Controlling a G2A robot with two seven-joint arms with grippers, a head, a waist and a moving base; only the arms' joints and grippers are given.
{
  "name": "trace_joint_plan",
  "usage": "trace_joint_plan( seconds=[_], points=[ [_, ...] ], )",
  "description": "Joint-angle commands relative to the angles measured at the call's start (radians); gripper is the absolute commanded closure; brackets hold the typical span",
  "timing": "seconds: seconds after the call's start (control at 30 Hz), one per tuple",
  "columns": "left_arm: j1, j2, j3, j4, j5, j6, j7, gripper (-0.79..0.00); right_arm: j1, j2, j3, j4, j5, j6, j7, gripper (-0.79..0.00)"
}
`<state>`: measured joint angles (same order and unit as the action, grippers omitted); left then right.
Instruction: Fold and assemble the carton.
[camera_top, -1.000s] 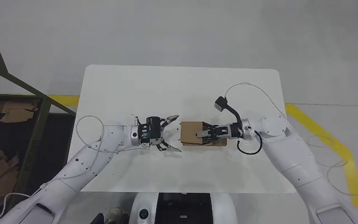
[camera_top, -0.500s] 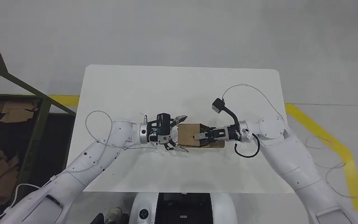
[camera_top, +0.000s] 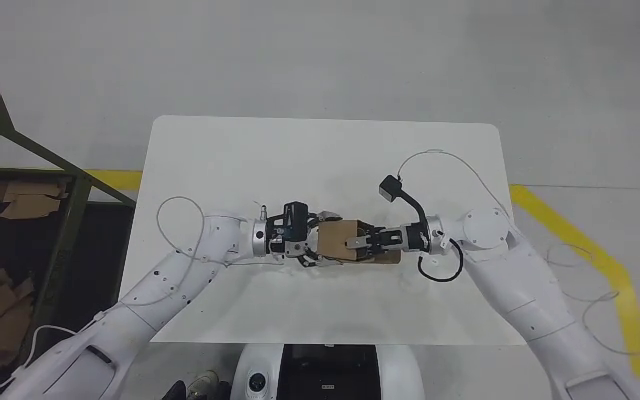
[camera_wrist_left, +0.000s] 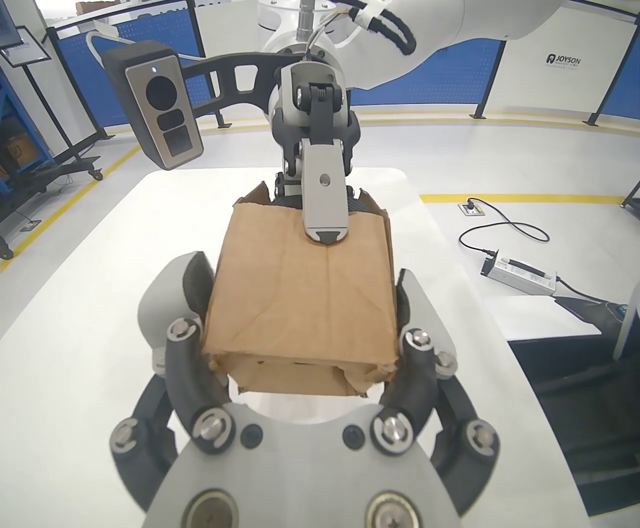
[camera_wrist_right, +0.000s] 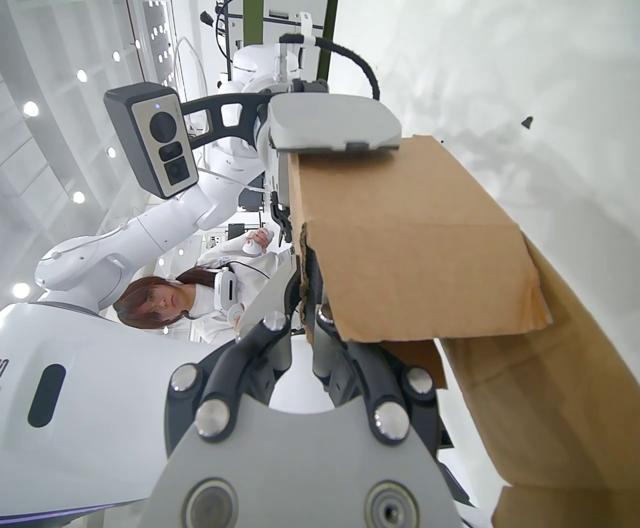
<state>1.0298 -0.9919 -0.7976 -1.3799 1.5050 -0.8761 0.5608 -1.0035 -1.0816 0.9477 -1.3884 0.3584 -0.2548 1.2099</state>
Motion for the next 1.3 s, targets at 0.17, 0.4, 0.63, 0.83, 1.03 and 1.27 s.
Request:
trace_joint_plan(
  seconds=[0.17,0.4,0.63,0.83,1.03,1.27],
  points=[
    [0.004,-0.003,-0.004,0.007,-0.006,-0.011,0.005,-0.628,0.002,-0.001,-0.001,0.004,-0.005,-0.001,-0.005,0.0],
    [0.012,-0.005,-0.012,0.02,-0.019,-0.016,0.019,-0.606,0.004,-0.002,0.0,0.005,-0.015,-0.002,-0.021,0.0],
    [0.016,-0.007,-0.018,0.025,-0.021,-0.02,0.022,-0.579,0.005,-0.003,0.001,0.004,-0.018,-0.001,-0.023,-0.12],
    [0.015,-0.011,-0.017,0.031,-0.022,-0.022,0.019,-0.57,0.004,-0.003,0.004,-0.002,-0.016,0.001,-0.02,-0.274],
    [0.017,-0.013,-0.022,0.033,-0.023,-0.024,0.018,-0.588,-0.001,0.001,0.022,-0.002,0.001,-0.007,-0.012,-0.336],
    [0.023,-0.011,-0.041,0.04,-0.024,-0.02,0.024,-0.585,-0.059,0.031,0.14,-0.026,0.012,-0.038,-0.018,-0.336]
  ],
)
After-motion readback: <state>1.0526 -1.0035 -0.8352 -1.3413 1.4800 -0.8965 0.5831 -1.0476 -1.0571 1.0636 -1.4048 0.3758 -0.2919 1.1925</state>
